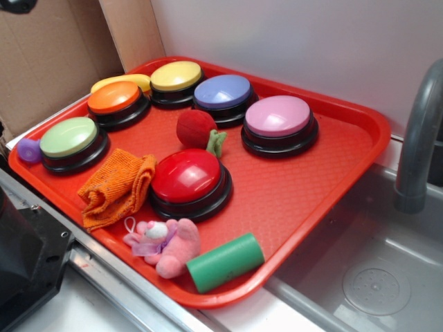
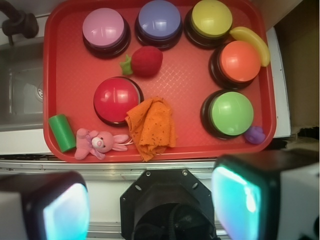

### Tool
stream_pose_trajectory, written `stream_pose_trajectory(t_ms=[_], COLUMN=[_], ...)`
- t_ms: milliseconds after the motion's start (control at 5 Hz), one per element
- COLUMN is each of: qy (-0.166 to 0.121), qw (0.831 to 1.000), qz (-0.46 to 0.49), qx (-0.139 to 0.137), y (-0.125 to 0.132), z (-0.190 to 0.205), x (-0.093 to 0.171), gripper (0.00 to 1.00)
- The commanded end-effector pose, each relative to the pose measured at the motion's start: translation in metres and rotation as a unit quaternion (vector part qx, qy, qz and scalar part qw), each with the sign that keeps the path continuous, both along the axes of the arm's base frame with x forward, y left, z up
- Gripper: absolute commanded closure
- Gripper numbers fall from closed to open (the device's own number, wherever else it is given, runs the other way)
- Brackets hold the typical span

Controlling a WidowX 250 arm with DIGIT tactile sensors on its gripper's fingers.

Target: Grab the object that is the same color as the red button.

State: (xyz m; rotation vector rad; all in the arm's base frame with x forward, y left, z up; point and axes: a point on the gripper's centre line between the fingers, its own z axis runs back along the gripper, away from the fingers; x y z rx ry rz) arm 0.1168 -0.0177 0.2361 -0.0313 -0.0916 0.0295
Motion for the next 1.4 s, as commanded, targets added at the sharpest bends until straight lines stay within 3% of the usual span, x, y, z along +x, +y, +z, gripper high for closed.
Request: stream_pose_trajectory(t_ms=[0, 400, 600, 800, 1200], qy=[0.000, -0.008, -0.025, -0.049, -0.084], qw=[1.000, 0.994, 0.979, 0.954, 0.924], qz=[0.000, 0.110, 0.199, 0.289, 0.362], qx=[0.000, -0.019, -0.023, -0.055, -0.092], y=[0.000, 0.000, 0.004, 0.014, 0.016], z=[0.000, -0.025, -0.050, -0.070, -0.112], x=[0.000, 0.021, 0.044, 0.063, 0.106], gripper=[0.00, 0.00, 0.00, 0.00, 0.00])
